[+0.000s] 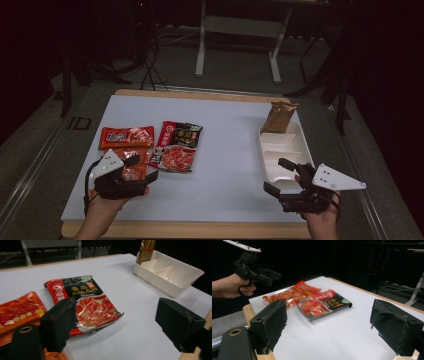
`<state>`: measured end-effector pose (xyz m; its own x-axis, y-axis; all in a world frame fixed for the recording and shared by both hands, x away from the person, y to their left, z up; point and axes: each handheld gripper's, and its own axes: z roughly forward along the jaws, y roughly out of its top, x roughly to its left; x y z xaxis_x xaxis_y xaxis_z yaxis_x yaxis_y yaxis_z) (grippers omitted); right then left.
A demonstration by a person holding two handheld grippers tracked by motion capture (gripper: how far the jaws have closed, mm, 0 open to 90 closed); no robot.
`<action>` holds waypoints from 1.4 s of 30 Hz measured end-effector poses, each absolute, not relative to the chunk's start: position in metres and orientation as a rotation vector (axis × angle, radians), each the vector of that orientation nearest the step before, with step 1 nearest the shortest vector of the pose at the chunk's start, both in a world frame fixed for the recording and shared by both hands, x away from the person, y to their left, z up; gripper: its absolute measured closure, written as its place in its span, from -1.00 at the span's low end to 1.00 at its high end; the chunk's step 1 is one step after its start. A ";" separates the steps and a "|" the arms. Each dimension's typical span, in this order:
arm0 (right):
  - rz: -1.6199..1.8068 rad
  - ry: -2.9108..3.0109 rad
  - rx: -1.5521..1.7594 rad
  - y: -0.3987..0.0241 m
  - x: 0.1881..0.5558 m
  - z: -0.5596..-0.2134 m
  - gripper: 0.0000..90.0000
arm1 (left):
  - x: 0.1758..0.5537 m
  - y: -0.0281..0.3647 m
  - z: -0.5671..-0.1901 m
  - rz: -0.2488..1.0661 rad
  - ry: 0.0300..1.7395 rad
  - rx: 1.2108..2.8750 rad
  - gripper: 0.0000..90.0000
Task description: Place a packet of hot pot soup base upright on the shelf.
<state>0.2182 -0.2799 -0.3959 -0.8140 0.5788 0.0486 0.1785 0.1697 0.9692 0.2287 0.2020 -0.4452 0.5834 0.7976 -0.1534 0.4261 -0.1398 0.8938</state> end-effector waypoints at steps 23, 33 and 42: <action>1.696 2.160 0.723 -0.276 0.224 -0.412 -0.69 | 0.329 0.195 -0.493 0.587 1.301 1.947 1.00; 1.700 2.182 0.702 -0.273 0.225 -0.413 -0.68 | 0.364 0.192 -0.510 0.613 1.358 2.060 1.00; 1.709 2.181 0.723 -0.278 0.227 -0.414 -0.68 | 0.385 0.192 -0.522 0.562 1.423 2.089 1.00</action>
